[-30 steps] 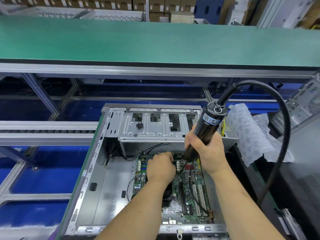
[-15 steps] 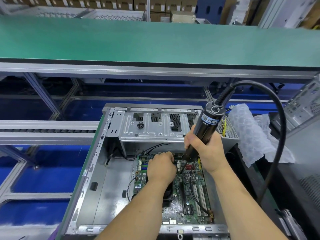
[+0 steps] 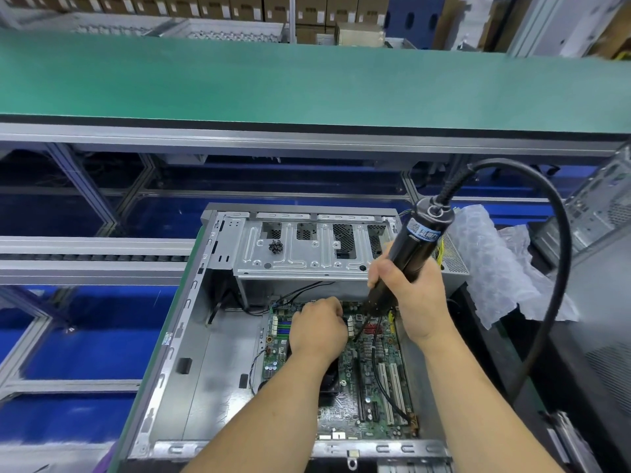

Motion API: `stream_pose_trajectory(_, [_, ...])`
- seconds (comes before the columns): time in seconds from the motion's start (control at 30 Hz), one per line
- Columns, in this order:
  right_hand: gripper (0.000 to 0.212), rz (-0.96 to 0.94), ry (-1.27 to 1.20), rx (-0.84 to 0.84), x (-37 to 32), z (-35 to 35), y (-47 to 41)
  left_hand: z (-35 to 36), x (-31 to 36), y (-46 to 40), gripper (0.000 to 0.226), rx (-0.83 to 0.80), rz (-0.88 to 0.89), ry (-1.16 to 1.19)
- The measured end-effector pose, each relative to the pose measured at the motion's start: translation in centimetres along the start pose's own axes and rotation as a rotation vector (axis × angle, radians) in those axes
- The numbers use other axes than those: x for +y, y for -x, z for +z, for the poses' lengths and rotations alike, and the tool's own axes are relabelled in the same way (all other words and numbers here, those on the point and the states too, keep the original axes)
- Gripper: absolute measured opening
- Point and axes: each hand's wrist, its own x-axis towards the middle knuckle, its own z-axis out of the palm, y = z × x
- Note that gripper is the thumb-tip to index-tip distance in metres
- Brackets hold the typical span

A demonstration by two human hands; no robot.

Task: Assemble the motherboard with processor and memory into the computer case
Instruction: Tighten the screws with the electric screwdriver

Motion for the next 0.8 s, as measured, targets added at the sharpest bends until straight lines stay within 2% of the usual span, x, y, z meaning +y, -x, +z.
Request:
stream_pose_trajectory(0.13, [0.027,0.005,-0.059,0.108,-0.2,-0.8,0.3,-0.4,0.5,-0.1,0.022,0.010,0.036,0.128])
stream_pose_trajectory(0.17, [0.027,-0.011,-0.072,0.134,-0.4,-1.0,0.3,-0.4,0.6,0.0,0.023,-0.008,0.058,0.164])
stream_pose_trajectory(0.3, [0.050,-0.008,-0.190,0.299,-1.6,-2.1,0.4,-0.6,1.3,0.6,0.024,-0.133,0.166,0.269])
stream_pose_trajectory(0.37, [0.049,0.001,-0.239,0.342,-2.0,-3.0,0.5,-0.8,1.8,1.2,0.024,-0.126,0.187,0.318])
stream_pose_trajectory(0.43, [0.052,0.006,-0.294,0.371,-2.2,-3.8,0.8,-1.5,2.5,1.6,0.022,-0.021,0.239,0.325])
stream_pose_trajectory(0.5, [0.058,0.007,-0.318,0.408,-2.4,-4.3,1.1,-2.9,3.2,1.7,0.019,0.205,0.310,0.309])
stream_pose_trajectory(0.57, [0.043,0.005,-0.313,0.422,-2.5,-4.6,1.5,-5.0,3.4,0.9,0.015,0.483,0.317,0.284])
stream_pose_trajectory(0.63, [0.032,-0.004,-0.298,0.418,-2.6,-4.6,1.8,-7.5,2.5,-0.6,0.016,0.638,0.245,0.219])
stream_pose_trajectory(0.7, [0.035,-0.011,-0.301,0.421,-2.6,-4.4,2.0,-9.8,1.1,-2.2,0.023,0.630,0.133,0.120])
stream_pose_trajectory(0.8, [0.033,-0.007,-0.301,0.404,-2.5,-3.7,2.1,-12.0,-1.0,-4.3,0.025,0.405,-0.017,-0.106])
